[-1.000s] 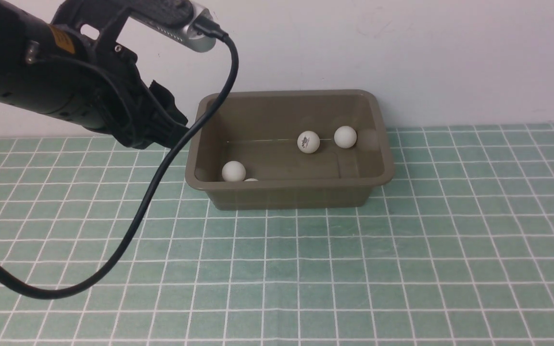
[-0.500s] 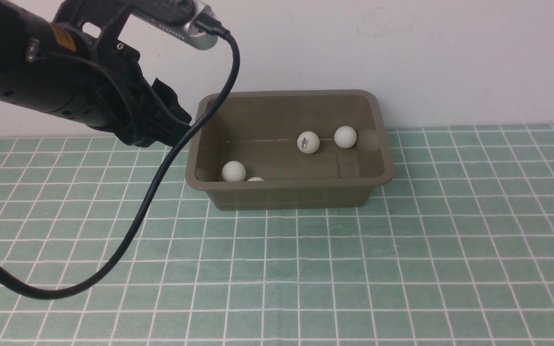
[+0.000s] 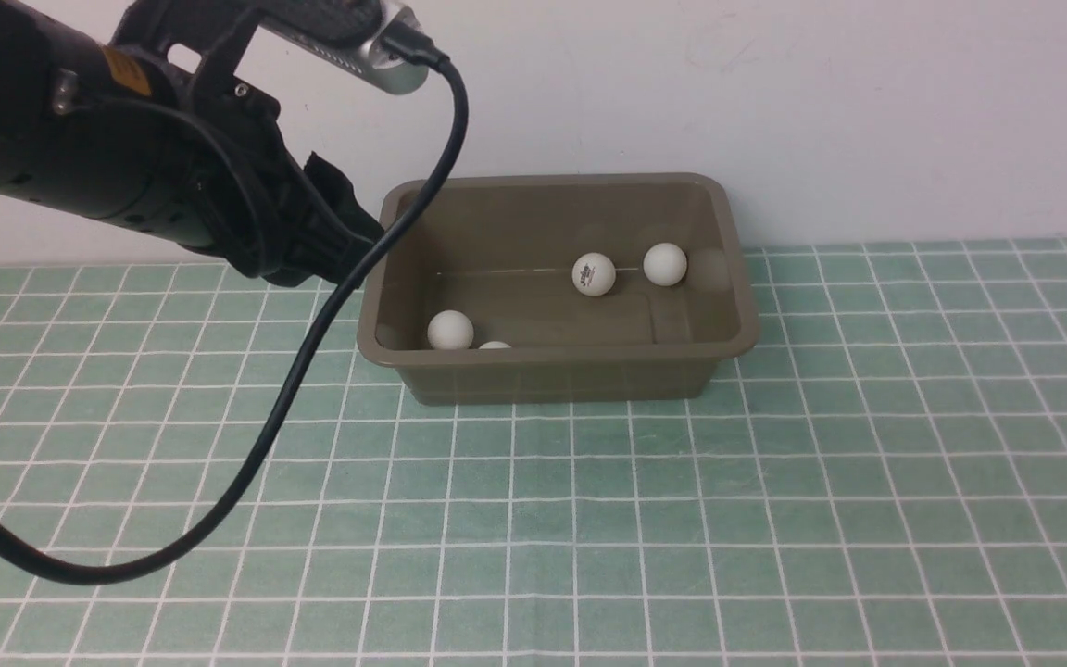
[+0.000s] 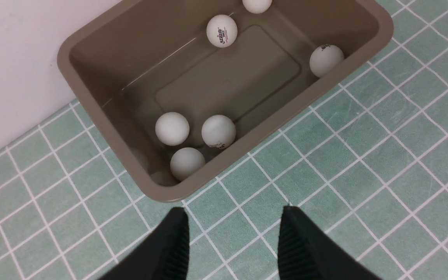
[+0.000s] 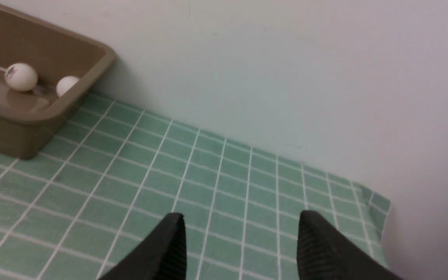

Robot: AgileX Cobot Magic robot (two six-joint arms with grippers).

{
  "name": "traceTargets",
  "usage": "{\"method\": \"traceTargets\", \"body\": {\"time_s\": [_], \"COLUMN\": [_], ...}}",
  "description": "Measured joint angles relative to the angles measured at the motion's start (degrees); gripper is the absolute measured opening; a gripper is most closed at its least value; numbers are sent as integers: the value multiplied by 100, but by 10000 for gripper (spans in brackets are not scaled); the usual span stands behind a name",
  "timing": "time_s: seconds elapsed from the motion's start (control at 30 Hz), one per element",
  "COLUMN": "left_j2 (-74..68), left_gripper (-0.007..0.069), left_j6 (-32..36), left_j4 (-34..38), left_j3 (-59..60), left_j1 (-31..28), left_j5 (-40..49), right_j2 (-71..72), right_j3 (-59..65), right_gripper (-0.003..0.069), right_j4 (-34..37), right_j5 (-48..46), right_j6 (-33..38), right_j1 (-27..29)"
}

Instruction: Put the table tennis balls in the box on the green coffee tablecloth.

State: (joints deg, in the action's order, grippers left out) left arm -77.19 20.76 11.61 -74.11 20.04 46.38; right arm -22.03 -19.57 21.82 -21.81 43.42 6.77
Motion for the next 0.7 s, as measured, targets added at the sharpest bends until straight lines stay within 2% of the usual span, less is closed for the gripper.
{"method": "traceTargets", "body": {"time_s": [0.33,0.7], "left_j2": [0,0], "left_gripper": [288,288], "left_j6": [5,294], "left_j4": [0,449], "left_j3": [0,0], "left_j1": [0,0], "left_j5": [117,117], "right_j2": [7,7], "right_j3": [4,4], "right_gripper": [270,255], "right_j4": [-152,-65], "right_j5": [-370,-1241], "right_j6": [-978,-1082], "right_j1": [60,60]}}
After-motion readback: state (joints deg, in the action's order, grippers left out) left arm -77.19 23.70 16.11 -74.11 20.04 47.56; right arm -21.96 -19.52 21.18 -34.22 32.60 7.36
